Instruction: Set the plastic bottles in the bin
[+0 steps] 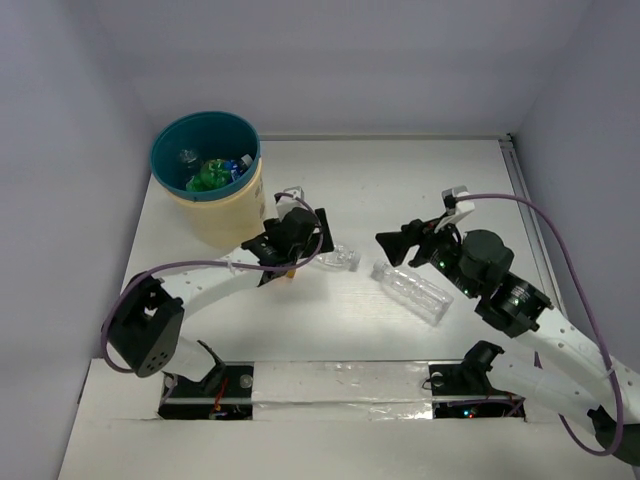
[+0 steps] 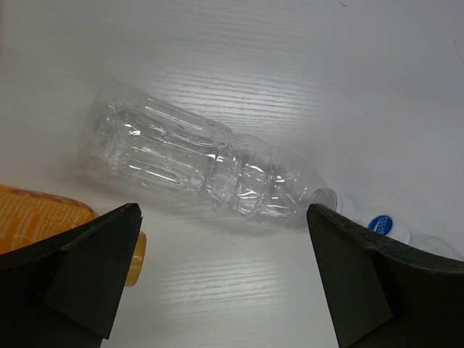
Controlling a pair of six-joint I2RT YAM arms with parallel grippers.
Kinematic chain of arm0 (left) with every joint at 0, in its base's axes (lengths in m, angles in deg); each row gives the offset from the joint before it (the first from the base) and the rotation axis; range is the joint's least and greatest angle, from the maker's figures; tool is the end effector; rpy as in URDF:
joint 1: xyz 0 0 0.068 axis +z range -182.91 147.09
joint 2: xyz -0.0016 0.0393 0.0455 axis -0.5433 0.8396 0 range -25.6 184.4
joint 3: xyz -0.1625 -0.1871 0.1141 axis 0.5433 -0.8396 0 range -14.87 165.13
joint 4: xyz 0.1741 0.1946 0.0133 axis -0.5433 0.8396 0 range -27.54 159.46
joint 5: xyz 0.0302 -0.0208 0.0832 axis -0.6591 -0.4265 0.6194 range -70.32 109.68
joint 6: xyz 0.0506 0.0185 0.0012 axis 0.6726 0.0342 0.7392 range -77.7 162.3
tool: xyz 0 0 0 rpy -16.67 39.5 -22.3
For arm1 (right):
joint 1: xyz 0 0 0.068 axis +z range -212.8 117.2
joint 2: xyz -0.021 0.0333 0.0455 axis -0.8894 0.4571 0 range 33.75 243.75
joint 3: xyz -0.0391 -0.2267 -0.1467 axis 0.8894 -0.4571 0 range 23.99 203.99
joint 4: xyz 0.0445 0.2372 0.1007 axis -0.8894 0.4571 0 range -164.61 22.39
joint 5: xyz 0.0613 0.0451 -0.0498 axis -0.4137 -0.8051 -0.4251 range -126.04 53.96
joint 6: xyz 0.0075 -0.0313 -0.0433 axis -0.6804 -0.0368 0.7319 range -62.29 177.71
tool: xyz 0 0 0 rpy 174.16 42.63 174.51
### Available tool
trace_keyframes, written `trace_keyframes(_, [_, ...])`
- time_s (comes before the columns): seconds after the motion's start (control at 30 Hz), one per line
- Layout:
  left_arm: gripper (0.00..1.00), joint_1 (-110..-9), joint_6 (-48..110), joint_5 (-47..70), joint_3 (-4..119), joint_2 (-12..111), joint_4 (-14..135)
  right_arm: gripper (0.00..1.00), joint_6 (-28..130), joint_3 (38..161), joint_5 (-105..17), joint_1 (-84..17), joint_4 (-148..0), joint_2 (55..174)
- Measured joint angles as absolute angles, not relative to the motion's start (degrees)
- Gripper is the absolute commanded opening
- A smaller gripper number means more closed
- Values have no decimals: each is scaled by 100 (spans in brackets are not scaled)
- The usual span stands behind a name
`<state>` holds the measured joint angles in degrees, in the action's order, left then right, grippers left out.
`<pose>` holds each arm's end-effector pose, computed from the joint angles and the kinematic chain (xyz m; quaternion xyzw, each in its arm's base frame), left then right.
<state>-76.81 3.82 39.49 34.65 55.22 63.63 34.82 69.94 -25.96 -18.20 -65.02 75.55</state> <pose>0.2311 -0.2056 0.2404 -0.0418 0.8665 -0.1987 0.4560 0.1268 0.1162 0.3567 -0.0808 0.7349 0.3182 0.5934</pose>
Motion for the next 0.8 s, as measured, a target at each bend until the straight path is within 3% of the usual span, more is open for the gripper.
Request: trace_keyframes(0.8, [99, -7316, 511, 3573, 4280, 7004, 6345, 82, 3501, 6797, -3249, -1820, -6249, 7489])
